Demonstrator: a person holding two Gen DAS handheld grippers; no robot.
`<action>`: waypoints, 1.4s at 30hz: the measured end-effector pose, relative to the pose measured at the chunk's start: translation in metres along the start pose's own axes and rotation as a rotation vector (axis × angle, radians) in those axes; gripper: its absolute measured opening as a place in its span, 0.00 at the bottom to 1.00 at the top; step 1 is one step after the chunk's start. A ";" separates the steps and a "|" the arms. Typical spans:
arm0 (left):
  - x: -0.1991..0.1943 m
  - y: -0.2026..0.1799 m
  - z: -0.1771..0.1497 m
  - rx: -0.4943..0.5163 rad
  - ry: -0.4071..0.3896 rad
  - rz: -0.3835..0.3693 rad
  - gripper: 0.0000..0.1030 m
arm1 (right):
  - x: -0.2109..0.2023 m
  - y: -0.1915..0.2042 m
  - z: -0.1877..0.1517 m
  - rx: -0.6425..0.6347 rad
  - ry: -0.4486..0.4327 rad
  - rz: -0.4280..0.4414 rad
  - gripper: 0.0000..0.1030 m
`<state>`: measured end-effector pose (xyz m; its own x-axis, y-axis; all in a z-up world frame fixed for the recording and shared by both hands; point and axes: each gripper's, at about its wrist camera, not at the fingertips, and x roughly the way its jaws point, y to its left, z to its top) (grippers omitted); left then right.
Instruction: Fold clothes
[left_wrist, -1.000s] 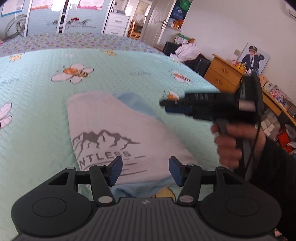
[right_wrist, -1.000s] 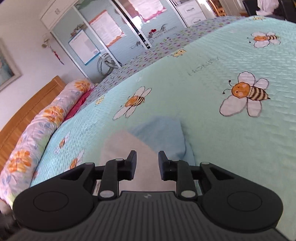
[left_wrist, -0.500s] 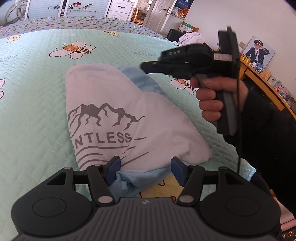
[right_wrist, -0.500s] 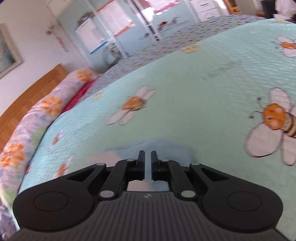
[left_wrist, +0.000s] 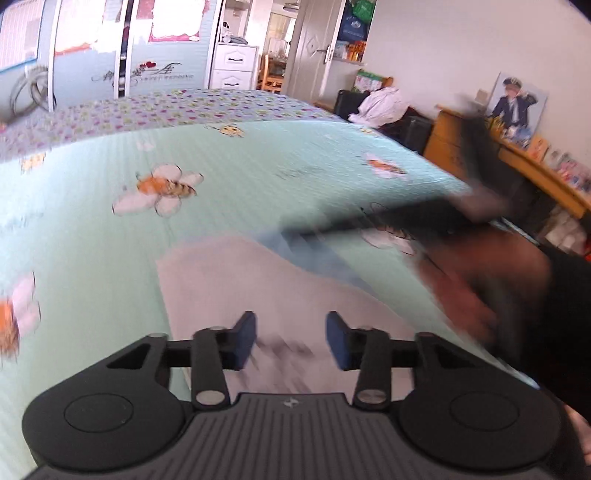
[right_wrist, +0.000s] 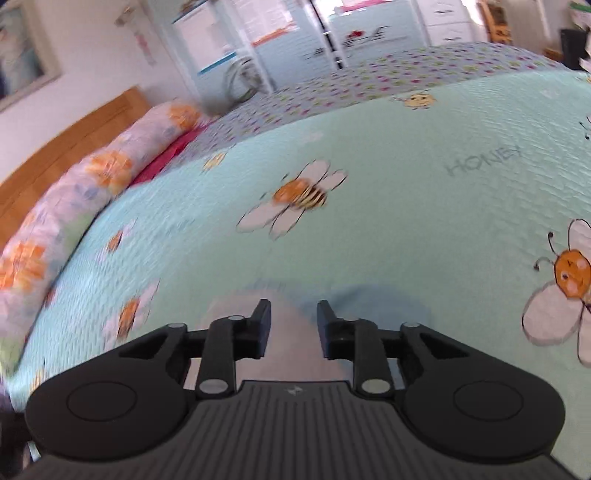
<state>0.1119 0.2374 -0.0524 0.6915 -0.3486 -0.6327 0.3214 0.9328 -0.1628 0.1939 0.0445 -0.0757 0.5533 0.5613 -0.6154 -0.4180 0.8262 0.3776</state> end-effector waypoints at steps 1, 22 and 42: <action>0.019 0.011 0.009 -0.017 0.024 0.007 0.38 | 0.000 0.000 -0.009 -0.028 0.021 -0.017 0.27; 0.020 0.018 -0.016 -0.068 0.103 0.028 0.48 | -0.045 -0.028 -0.053 0.059 -0.071 0.007 0.28; -0.065 -0.036 -0.111 0.093 0.012 0.031 0.53 | -0.023 0.015 -0.030 0.029 0.001 0.049 0.25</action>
<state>-0.0162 0.2362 -0.0897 0.6941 -0.3182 -0.6457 0.3590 0.9305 -0.0726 0.1531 0.0423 -0.0764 0.5315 0.6014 -0.5965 -0.4237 0.7985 0.4275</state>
